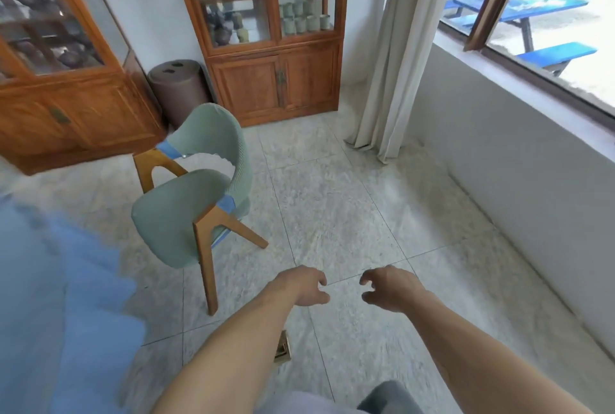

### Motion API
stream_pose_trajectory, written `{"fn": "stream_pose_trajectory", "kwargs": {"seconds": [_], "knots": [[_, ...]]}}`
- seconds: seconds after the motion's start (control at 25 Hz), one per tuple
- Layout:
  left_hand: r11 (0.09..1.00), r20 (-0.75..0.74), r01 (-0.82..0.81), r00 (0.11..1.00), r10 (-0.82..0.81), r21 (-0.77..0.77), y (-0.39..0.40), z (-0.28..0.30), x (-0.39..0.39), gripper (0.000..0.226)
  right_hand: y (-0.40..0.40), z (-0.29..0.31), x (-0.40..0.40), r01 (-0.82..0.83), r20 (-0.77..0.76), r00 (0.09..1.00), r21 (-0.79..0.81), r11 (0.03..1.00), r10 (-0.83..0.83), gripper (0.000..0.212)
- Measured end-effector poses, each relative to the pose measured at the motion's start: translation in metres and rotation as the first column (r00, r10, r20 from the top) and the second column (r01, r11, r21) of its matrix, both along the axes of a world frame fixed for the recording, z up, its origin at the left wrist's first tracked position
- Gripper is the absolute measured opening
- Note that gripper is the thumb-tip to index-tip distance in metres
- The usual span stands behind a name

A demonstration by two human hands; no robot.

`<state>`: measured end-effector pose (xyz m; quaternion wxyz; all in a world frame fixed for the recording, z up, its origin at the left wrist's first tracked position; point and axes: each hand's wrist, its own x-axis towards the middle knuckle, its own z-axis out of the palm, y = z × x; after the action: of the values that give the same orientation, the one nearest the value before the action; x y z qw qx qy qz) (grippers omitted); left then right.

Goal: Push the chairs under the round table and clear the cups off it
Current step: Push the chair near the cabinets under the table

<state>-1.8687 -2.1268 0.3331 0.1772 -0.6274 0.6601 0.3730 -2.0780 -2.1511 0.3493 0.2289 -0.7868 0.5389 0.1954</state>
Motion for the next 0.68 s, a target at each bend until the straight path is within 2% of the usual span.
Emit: {"fn": "stream_pose_trajectory", "kwargs": {"seconds": [0.36, 0.68], "knots": [[0.988, 0.027, -0.15, 0.988, 0.15, 0.024, -0.179, -0.018, 0.024, 0.056, -0.216, -0.023, 0.01, -0.132, 0.029, 0.991, 0.016, 0.991, 0.131, 0.042], [0.937, -0.033, -0.349, 0.936, 0.349, 0.003, -0.336, 0.003, 0.015, 0.05, -0.399, -0.01, 0.006, -0.267, 0.023, 0.964, 0.029, 0.963, 0.266, 0.04]]}}
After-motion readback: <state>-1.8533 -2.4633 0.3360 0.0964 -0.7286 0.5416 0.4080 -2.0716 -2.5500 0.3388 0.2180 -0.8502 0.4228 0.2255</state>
